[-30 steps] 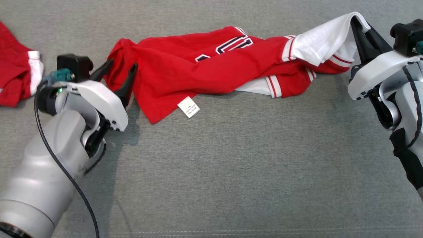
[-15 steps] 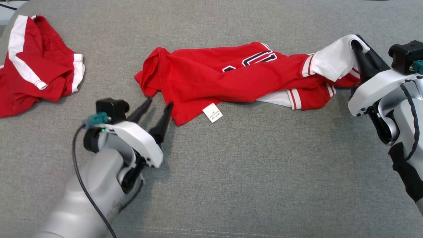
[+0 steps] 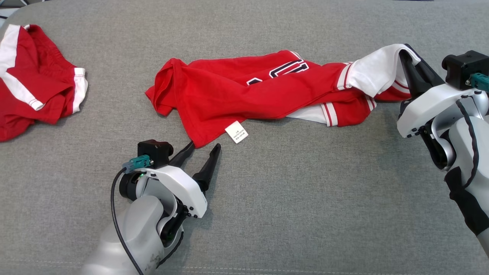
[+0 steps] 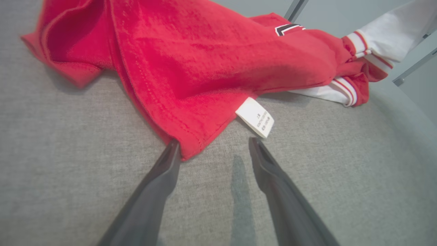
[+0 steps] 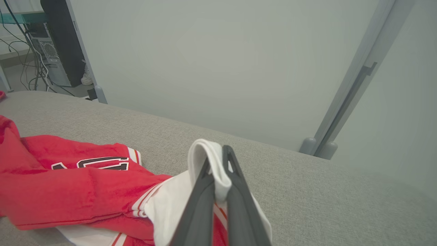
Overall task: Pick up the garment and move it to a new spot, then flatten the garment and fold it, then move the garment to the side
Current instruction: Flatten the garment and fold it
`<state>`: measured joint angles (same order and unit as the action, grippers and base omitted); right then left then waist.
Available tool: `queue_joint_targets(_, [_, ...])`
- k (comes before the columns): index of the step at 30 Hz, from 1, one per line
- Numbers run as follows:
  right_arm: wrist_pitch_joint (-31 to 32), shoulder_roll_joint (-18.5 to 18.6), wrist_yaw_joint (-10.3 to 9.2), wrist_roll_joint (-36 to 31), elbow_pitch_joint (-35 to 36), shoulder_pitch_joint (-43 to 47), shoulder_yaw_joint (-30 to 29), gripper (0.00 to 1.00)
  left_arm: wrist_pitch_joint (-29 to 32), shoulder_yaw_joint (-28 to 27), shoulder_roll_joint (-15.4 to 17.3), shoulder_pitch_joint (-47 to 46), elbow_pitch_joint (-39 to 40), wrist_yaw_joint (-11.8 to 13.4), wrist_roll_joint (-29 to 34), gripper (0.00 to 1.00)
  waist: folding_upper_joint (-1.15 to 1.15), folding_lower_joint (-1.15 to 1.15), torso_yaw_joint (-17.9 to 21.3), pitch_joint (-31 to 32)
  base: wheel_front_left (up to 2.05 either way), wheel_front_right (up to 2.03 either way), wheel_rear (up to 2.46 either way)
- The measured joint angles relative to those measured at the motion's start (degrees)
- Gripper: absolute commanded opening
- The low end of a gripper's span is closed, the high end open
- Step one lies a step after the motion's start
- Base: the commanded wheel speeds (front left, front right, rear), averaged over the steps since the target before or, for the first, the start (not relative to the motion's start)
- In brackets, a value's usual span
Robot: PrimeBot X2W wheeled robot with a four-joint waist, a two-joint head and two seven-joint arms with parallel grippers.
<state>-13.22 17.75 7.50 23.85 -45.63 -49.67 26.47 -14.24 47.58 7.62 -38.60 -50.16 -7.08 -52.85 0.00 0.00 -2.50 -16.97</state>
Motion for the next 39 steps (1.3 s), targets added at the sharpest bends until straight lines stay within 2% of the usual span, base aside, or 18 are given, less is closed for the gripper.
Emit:
queue_joint_targets(4, [0.0,0.0,0.00,0.2,0.0,0.0,0.1,0.00,0.0,-1.5,-0.4,0.0,0.0,0.0,0.7,1.00,0.00,0.00,0.4,-0.2,0.00,0.00,0.00])
queue_joint_targets(5, [0.0,0.0,0.00,0.3,0.0,0.0,0.1,0.00,0.0,-2.0,-0.6,0.0,0.1,0.0,0.9,0.79,0.00,0.00,0.5,-0.3,0.00,0.00,0.00])
queue_joint_targets(6, [0.0,0.0,0.00,0.4,0.0,0.0,0.1,0.00,0.0,-2.1,-0.7,0.0,0.1,0.0,1.0,0.37,0.00,0.00,0.6,-0.4,0.00,0.00,0.00])
queue_joint_targets(7, [-0.2,0.0,0.00,0.4,0.0,0.0,0.1,0.00,0.0,-2.2,-0.8,0.0,0.1,0.0,1.0,0.15,0.00,0.00,0.7,-0.5,0.00,0.00,0.00])
queue_joint_targets(8, [-0.4,0.0,0.00,0.4,0.0,0.0,0.1,0.00,0.0,-2.4,-0.9,0.0,0.2,0.0,1.0,0.00,0.00,0.00,0.7,-0.5,0.00,0.00,0.00])
queue_joint_targets(16, [-0.4,0.4,0.00,0.6,0.0,0.0,0.3,0.00,0.0,-4.7,0.5,0.6,2.6,0.0,1.2,0.00,0.00,0.00,0.9,-0.3,0.00,0.00,0.00])
queue_joint_targets(24, [-0.5,1.4,0.00,1.2,0.4,0.1,0.4,0.00,2.6,-4.2,8.8,-0.1,10.9,0.0,-4.7,0.00,0.00,0.00,0.7,1.8,0.00,0.00,0.00])
queue_joint_targets(28, [-0.2,2.8,0.00,1.2,0.9,0.0,1.1,0.00,6.1,-4.4,13.6,-4.3,15.5,0.0,-8.1,0.00,0.00,0.00,0.2,2.9,0.00,0.00,0.00])
queue_joint_targets(32, [0.9,3.7,0.00,1.3,2.4,-0.7,2.5,0.00,7.7,-6.0,17.1,-9.9,17.8,0.0,-10.3,0.00,0.00,0.00,0.1,3.7,0.00,0.00,0.00])
queue_joint_targets(35, [1.7,4.4,0.00,1.7,3.3,-2.6,3.4,0.00,7.6,-6.9,18.7,-13.7,17.6,0.0,-10.3,0.00,0.00,0.00,0.2,4.3,0.00,0.00,0.00])
queue_joint_targets(39, [2.8,4.9,0.00,2.2,4.5,-6.1,4.4,0.00,7.7,-6.6,18.9,-17.7,16.1,0.0,-9.7,0.00,0.00,0.00,0.6,5.2,0.00,0.00,0.00])
